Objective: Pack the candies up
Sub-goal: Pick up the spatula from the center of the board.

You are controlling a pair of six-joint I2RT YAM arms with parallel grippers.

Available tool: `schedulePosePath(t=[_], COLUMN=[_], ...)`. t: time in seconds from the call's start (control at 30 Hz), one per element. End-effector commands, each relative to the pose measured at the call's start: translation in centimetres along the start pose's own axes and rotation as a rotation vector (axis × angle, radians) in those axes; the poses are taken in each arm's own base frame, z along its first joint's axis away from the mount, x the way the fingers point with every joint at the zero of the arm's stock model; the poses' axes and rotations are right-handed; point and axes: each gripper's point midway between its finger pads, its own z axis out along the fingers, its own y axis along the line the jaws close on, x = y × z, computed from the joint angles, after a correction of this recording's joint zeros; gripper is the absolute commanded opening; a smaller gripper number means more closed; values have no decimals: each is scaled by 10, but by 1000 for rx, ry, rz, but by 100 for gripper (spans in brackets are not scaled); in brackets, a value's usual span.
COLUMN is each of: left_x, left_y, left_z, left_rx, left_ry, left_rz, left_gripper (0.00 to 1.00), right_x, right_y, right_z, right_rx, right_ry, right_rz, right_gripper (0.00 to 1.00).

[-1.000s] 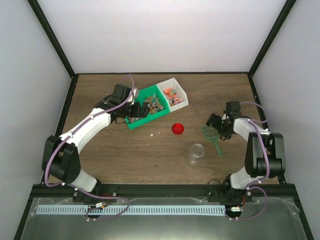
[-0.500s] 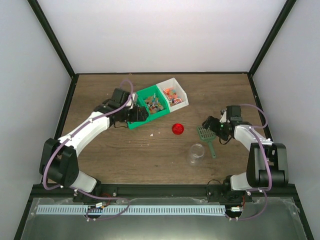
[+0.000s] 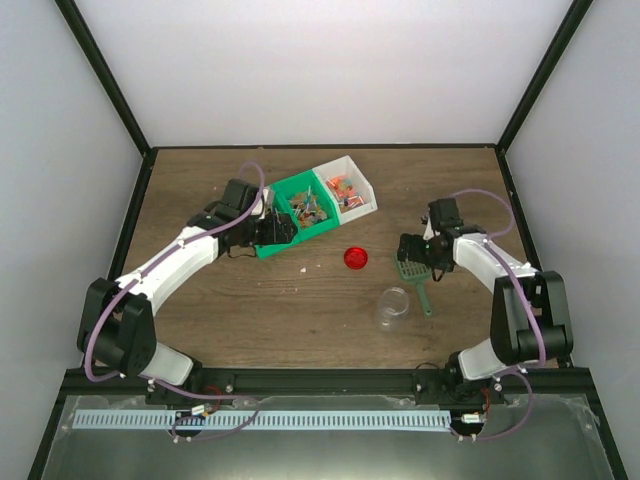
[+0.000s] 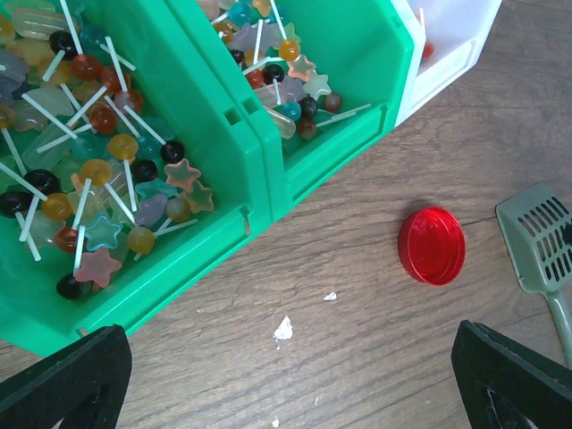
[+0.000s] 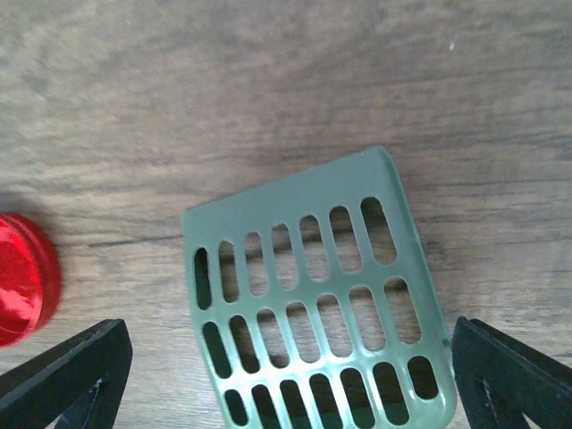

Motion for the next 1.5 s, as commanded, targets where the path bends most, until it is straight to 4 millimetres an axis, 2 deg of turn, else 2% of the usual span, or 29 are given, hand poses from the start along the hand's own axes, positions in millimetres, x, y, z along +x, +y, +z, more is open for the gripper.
schedulePosePath(t=[0.0,0.4,0.77,0.93,1.03,1.3,1.47], left_x=[-5,0,3,6,5,2,-7], left_y=[-7,-2,1,2,2,-3,-17], left_z=[-6,-7,-5,-3,-3,0,2], left_rx=[29,7,0,-2,0,22,78], left_ry=[-34,-26,-21,-13,-14,-12,-1], left_rz=[2,19,18,16,13,-1,-37], left_gripper=[100,100,100,100,100,100,100], right_x=[7,18,20,21,21,-3,-38], right_y=[-2,7,-11,-12,-14,-4,27], right_z=[6,18,27,31,31,11,-20], right_rx=[54,63,171,177,189,177,66], right_ry=[55,132,160,168,171,111,12], right_rz=[-59,-106,-81,-76,-67,-58,-62], right_gripper=[100,100,99,90,80,75,75])
